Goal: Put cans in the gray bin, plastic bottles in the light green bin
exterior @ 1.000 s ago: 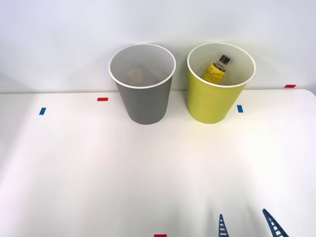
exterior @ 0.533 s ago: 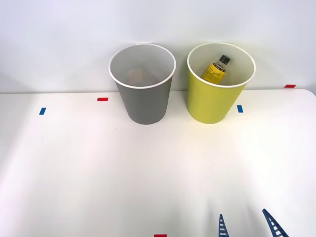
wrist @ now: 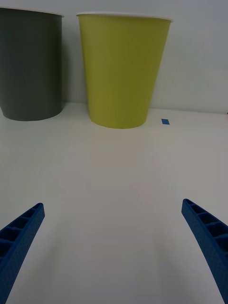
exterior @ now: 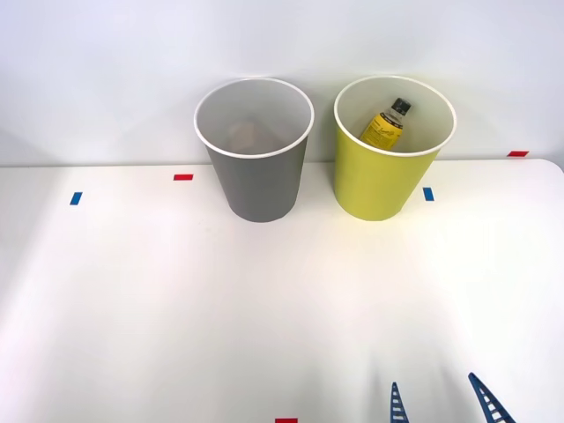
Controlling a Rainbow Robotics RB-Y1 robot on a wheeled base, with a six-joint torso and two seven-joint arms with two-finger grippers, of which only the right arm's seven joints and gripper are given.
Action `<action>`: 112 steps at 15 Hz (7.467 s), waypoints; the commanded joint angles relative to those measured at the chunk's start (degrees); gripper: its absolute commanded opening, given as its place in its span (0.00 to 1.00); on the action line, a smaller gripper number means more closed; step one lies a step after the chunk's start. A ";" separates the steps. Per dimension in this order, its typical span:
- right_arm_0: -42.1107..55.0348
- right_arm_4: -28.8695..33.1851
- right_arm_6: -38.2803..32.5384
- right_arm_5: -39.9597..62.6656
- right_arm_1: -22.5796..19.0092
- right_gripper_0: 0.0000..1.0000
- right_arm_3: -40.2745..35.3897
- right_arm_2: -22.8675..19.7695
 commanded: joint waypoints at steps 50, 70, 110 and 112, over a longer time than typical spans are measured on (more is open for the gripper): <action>0.00 -0.01 -0.01 0.01 0.00 1.00 0.00 0.00; 0.00 -0.01 -0.01 0.01 0.00 1.00 0.00 0.00; 0.00 -0.01 -0.01 0.01 0.00 1.00 0.00 0.00; 0.00 -0.01 -0.01 0.01 0.00 1.00 0.00 0.00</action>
